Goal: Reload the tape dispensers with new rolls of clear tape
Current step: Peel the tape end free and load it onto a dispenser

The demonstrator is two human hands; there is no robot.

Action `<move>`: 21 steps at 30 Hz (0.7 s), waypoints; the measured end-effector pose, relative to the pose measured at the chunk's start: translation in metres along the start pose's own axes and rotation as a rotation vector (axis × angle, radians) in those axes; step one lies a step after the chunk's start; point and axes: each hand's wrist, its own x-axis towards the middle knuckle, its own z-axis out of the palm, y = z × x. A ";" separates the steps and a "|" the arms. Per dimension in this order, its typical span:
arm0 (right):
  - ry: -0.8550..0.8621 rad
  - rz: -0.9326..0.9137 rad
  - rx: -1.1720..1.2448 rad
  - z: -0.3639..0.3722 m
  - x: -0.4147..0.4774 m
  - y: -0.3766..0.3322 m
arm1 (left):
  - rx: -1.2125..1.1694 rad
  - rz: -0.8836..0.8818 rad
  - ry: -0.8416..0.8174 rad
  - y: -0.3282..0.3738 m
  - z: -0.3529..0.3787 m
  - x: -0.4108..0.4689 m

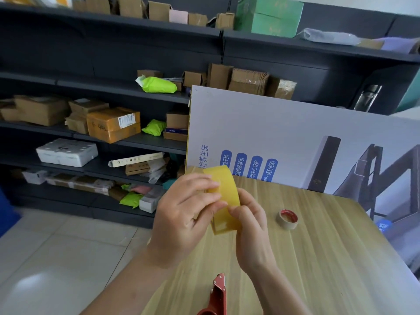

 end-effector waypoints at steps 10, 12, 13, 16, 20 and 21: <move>-0.001 -0.065 0.021 -0.001 0.008 -0.016 | 0.064 0.043 -0.037 -0.007 -0.005 0.024; 0.015 -0.065 0.022 0.001 0.011 -0.016 | 0.082 0.085 -0.022 -0.009 -0.005 0.028; 0.027 -0.063 0.020 0.002 0.013 -0.015 | 0.079 0.092 -0.019 -0.010 -0.005 0.030; 0.048 -0.067 0.016 0.007 0.017 -0.016 | 0.061 0.070 -0.010 -0.014 -0.006 0.035; 0.068 -0.088 0.001 0.012 0.021 -0.019 | 0.132 0.023 -0.047 -0.020 -0.009 0.040; 0.072 -0.093 -0.006 0.014 0.022 -0.020 | 0.131 0.011 -0.050 -0.022 -0.009 0.041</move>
